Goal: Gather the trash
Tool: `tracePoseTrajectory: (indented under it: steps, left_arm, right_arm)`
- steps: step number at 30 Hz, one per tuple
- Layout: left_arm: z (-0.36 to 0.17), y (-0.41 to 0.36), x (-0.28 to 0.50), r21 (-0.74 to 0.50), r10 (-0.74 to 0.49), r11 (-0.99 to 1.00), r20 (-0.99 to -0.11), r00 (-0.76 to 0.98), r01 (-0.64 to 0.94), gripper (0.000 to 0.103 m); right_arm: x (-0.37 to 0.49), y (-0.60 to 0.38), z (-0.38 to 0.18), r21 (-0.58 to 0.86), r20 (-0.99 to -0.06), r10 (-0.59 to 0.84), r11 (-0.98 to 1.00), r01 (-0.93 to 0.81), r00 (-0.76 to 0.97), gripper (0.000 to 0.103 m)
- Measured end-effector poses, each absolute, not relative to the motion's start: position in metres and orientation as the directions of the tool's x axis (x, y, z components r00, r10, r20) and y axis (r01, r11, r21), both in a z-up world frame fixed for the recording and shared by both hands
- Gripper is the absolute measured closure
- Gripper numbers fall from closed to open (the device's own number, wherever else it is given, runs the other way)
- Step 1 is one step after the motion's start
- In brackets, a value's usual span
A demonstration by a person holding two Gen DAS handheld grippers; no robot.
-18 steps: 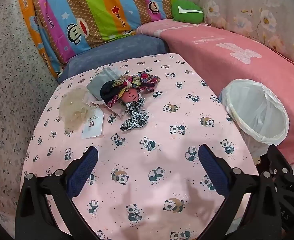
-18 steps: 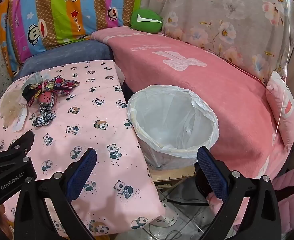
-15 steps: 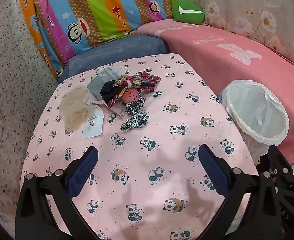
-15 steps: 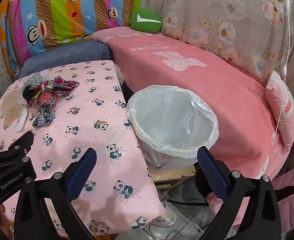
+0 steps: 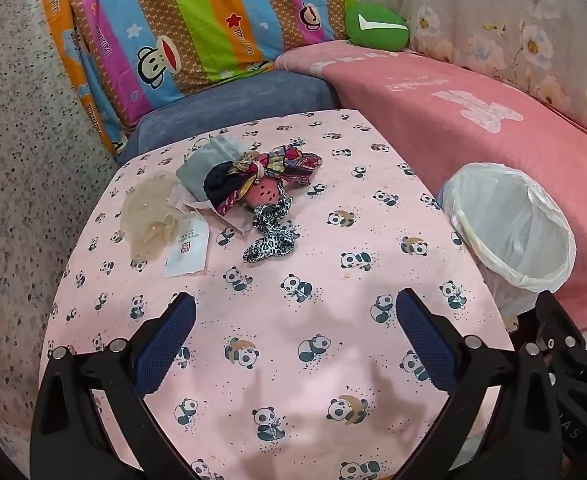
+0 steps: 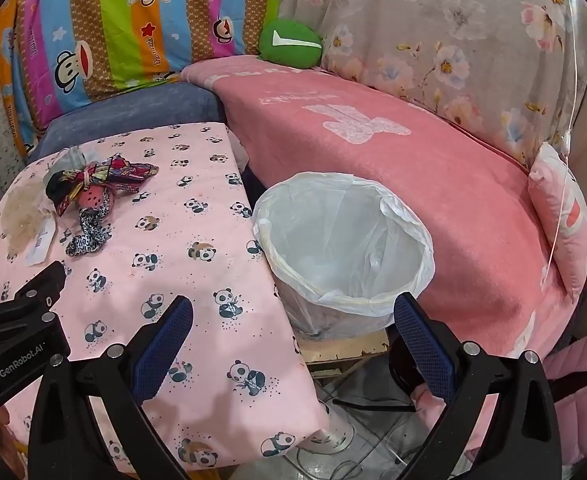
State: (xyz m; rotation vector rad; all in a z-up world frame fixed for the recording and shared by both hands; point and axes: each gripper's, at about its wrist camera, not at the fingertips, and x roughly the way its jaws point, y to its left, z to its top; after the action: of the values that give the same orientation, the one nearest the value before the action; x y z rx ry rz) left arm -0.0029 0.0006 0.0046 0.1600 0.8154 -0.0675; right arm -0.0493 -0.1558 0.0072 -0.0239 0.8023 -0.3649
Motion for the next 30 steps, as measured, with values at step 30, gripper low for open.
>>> tracePoseTrajectory:
  steps: [30]
  left_arm:
    - [0.0084,0.0008,-0.0061,0.104,-0.006,0.988,-0.722,0.692,0.116,0.008]
  right_arm:
    - [-0.0516,-0.1541,0.0135,-0.163,-0.694,-0.334,0.936,0.313,0.638,0.007]
